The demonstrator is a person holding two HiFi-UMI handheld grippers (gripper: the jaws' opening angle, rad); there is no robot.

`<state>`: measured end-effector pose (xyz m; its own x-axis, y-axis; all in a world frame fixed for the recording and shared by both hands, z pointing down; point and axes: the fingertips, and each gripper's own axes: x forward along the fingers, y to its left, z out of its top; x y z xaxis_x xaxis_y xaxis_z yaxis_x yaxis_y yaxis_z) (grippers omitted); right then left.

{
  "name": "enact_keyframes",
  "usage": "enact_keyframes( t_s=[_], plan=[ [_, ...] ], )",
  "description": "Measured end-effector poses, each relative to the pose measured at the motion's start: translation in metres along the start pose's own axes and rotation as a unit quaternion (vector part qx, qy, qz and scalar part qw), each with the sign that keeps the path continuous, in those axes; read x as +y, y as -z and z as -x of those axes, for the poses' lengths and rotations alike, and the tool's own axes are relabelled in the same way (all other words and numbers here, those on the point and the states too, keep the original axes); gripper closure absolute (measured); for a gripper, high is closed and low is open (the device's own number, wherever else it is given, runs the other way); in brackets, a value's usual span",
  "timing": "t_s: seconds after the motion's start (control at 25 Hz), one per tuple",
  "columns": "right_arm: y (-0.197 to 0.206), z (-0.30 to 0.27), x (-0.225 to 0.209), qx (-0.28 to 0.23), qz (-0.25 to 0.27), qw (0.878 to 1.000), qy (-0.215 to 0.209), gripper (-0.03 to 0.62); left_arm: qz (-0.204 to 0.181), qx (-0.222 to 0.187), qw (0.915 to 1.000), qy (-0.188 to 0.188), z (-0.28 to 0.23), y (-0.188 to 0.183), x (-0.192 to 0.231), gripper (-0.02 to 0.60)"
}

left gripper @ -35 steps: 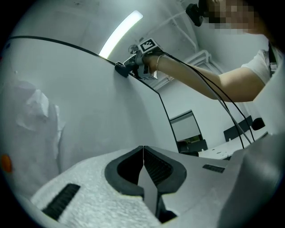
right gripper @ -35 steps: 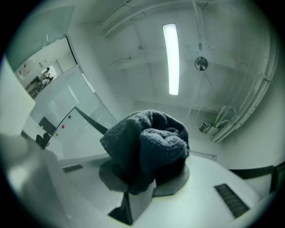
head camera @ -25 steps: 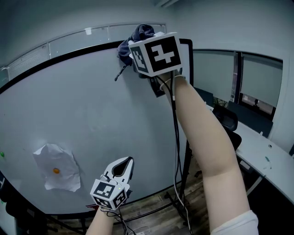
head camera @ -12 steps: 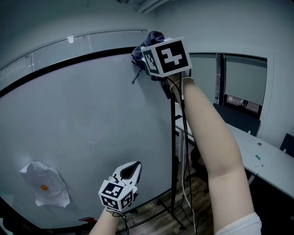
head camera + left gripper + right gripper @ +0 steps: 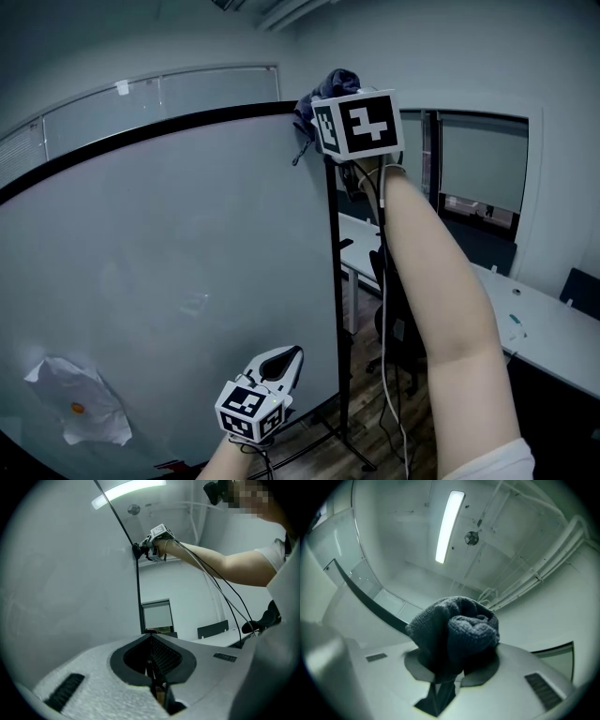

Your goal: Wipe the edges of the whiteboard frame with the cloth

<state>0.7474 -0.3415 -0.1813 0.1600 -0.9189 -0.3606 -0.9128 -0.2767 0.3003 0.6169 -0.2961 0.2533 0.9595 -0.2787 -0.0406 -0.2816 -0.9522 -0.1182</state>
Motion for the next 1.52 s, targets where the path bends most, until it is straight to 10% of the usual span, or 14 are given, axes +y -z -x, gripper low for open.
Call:
enact_keyframes(
  t_s=[1.52],
  plan=[
    [0.237,0.081,0.058,0.156,-0.121,0.978,-0.06,0.525,0.02,-0.032,0.9992,-0.009,0.012,0.057,-0.062,0.561]
  ],
)
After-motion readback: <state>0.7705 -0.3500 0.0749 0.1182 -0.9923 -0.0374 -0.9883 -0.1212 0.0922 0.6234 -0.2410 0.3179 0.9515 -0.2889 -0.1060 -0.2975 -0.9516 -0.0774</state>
